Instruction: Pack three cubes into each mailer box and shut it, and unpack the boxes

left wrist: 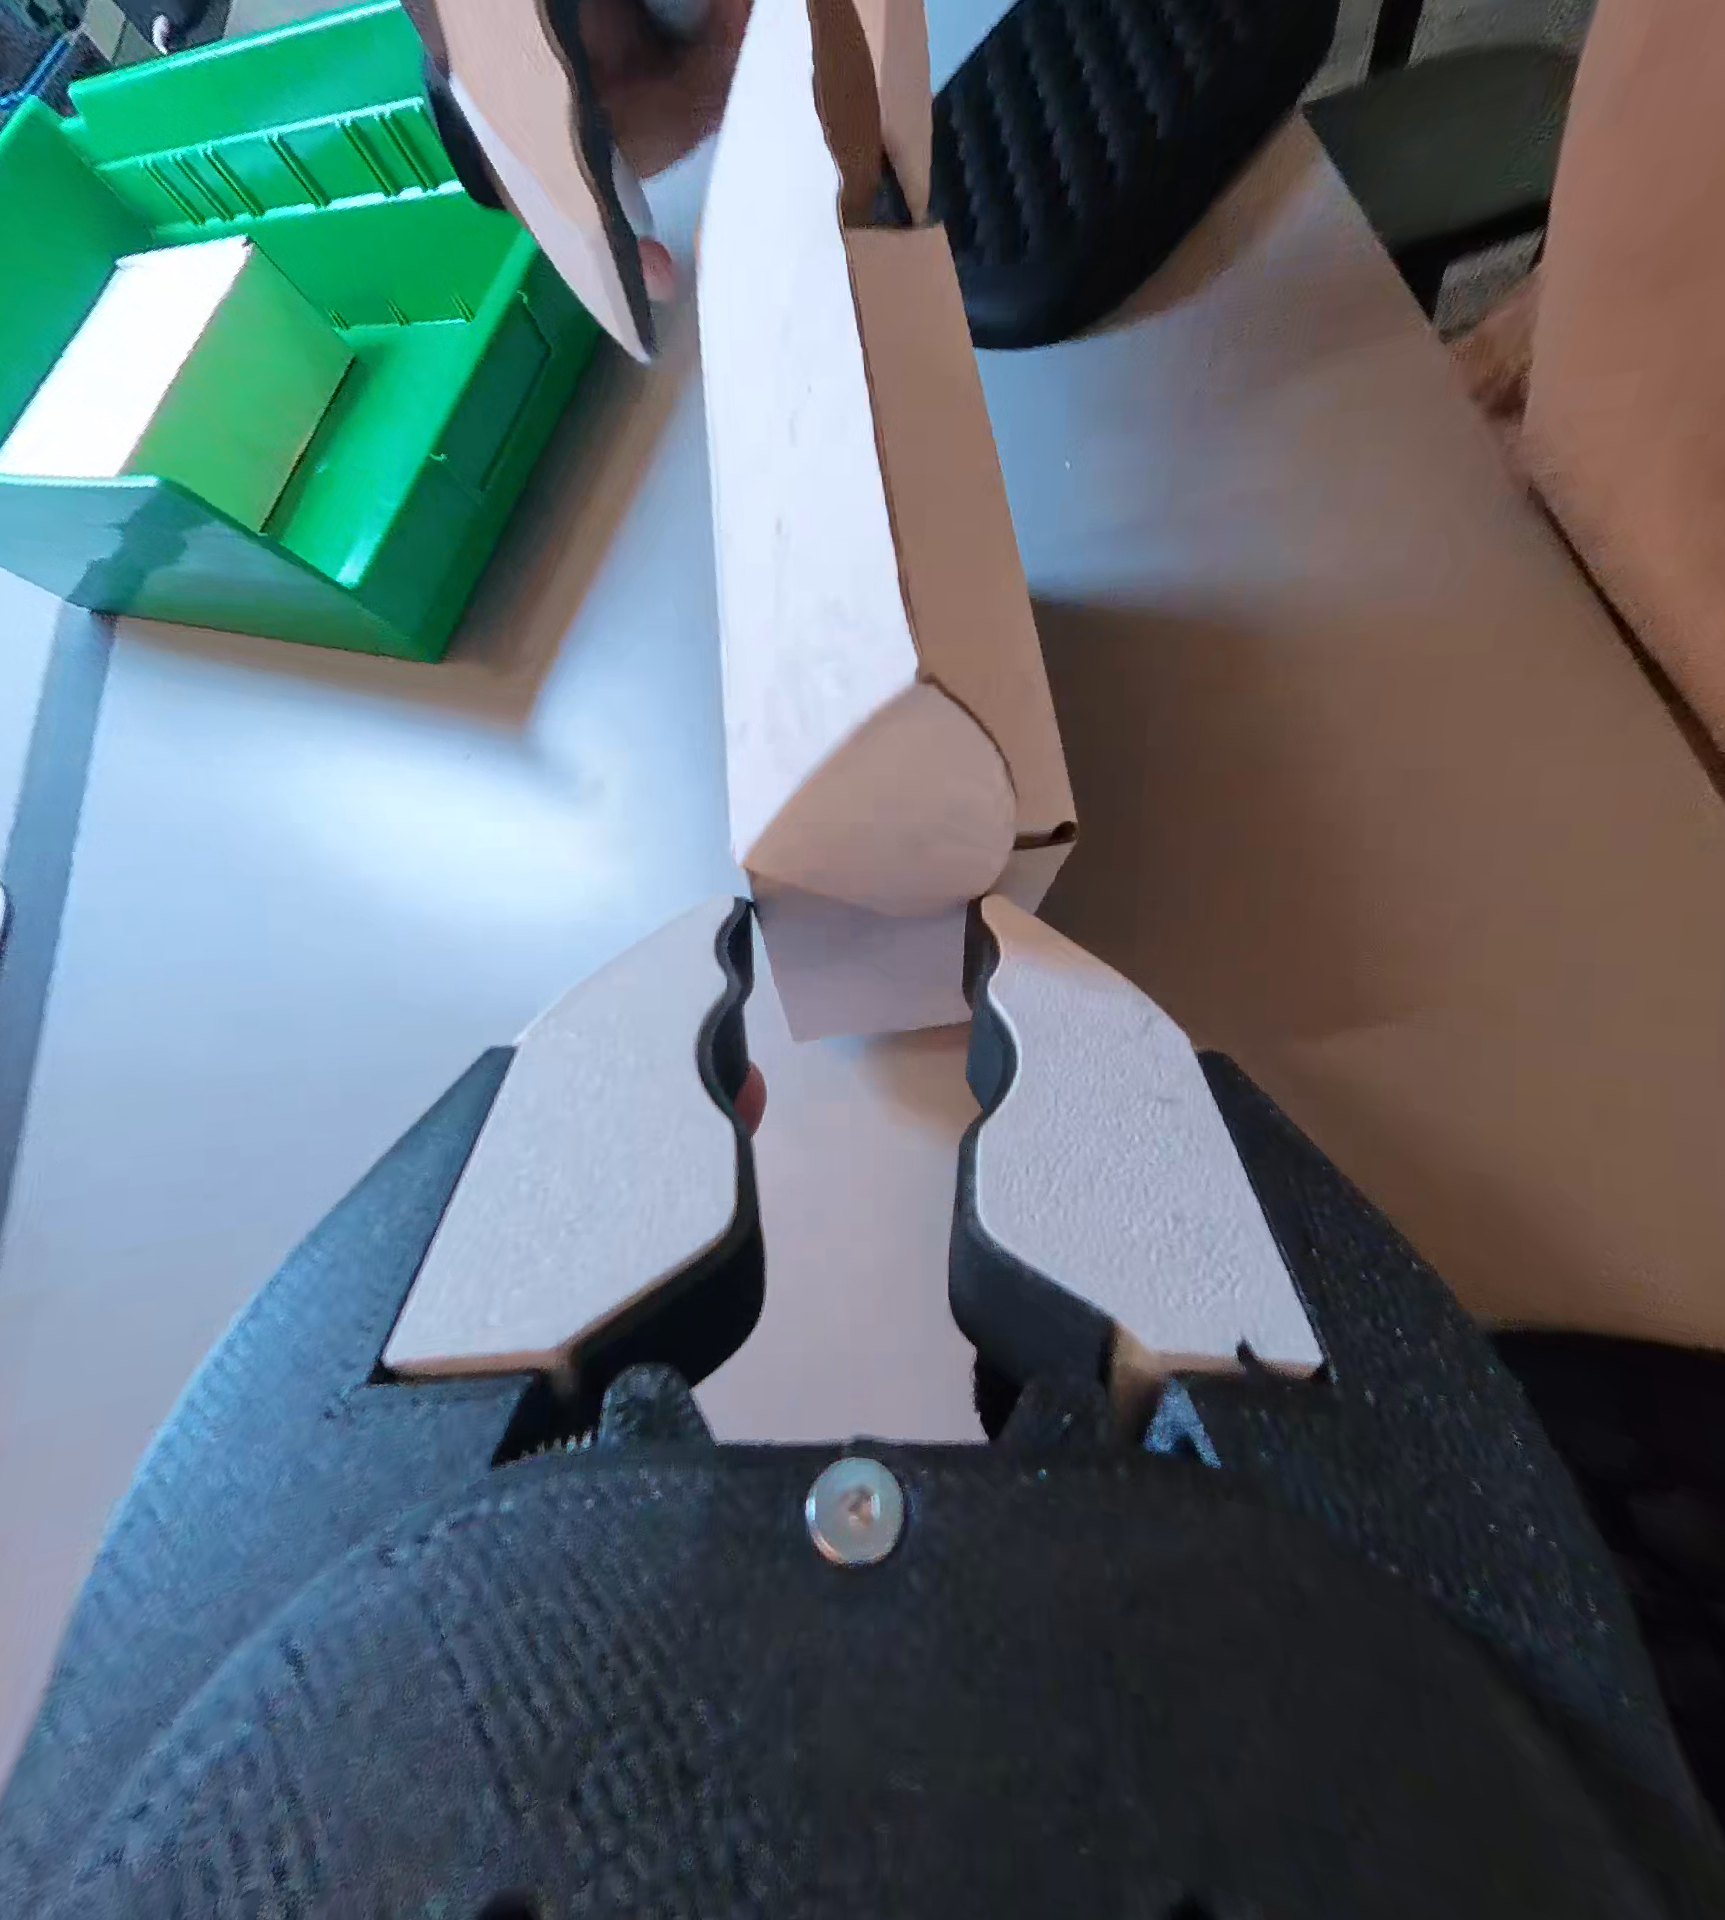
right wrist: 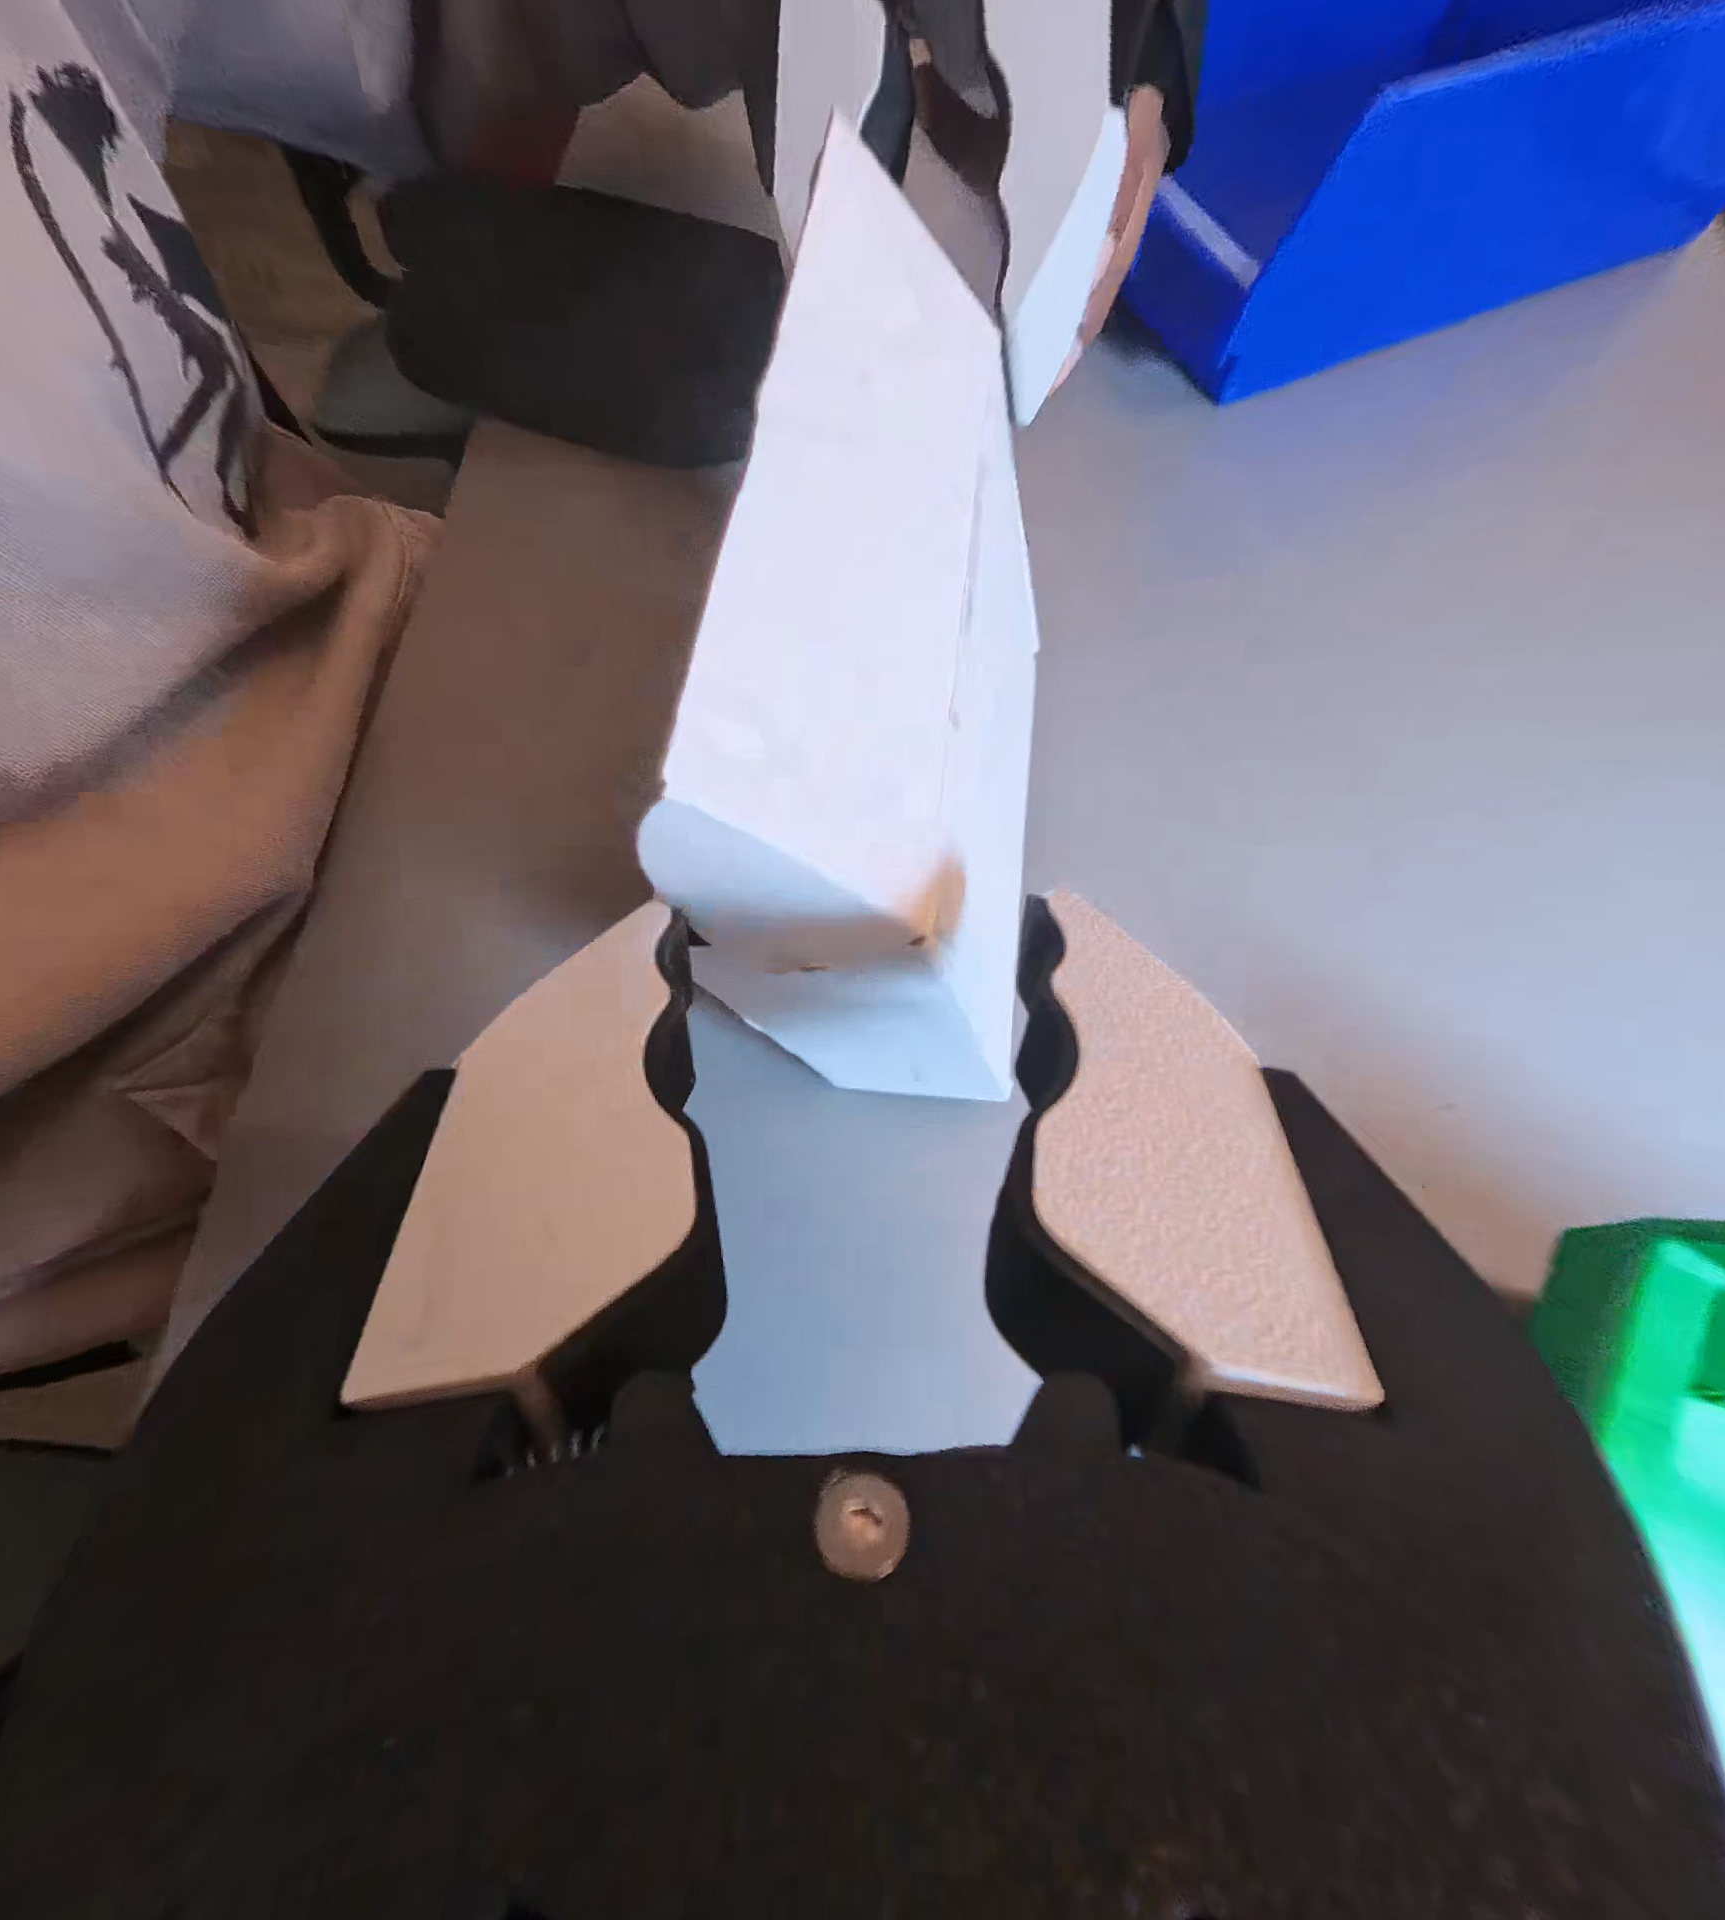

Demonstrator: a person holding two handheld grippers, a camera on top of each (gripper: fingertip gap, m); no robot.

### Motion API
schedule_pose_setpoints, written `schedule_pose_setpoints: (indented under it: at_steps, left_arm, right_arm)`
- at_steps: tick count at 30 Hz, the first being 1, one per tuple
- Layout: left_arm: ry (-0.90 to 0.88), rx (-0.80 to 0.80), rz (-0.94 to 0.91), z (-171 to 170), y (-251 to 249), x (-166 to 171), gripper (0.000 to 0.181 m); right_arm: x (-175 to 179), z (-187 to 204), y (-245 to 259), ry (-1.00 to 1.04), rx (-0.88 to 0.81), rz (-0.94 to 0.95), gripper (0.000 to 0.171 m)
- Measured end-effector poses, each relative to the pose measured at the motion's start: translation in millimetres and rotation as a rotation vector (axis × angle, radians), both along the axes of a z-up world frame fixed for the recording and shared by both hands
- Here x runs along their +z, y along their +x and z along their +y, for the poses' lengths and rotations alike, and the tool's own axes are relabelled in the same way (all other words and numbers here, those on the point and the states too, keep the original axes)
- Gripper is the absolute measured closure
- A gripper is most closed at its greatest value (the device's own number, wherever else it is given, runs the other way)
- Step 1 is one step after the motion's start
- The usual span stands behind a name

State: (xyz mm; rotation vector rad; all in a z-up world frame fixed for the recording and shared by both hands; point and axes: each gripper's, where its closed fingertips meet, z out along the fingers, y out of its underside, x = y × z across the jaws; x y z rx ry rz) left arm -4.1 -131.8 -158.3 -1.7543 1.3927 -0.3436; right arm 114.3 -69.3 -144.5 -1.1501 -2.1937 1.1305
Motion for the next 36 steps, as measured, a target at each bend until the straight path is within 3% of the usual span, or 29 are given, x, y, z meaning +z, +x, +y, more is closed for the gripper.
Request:
schedule_pose_setpoints:
  at_steps: [5,12,17,24,28,36]
  left_arm:
    - [-0.035,0.080,-0.093,17.9,-10.8,-0.7,0.143]
    - [0.002,0.150,-0.135,28.2,-25.2,5.7,0.137]
    - [0.017,0.091,-0.165,16.2,-29.5,26.7,0.133]
    - [-0.099,-0.025,0.120,18.8,-31.8,16.3,0.134]
    - [-0.108,-0.081,0.138,21.0,-22.0,16.4,0.136]
    - [-0.062,-0.089,0.119,25.8,-15.0,22.2,0.145]
  right_arm:
    - [2.5,24.2,-6.9,-0.192,-0.102,0.069,0.127]
    - [6.5,35.0,-10.5,-0.290,-0.130,0.101,0.126]
    - [20.3,41.6,-0.7,-0.217,-0.126,0.138,0.121]
    - [27.0,55.0,0.8,-0.034,-0.086,0.083,0.124]
    - [23.2,41.9,-6.0,-0.029,-0.044,0.088,0.118]
    - [21.6,37.8,-13.1,-0.045,-0.032,0.125,0.140]
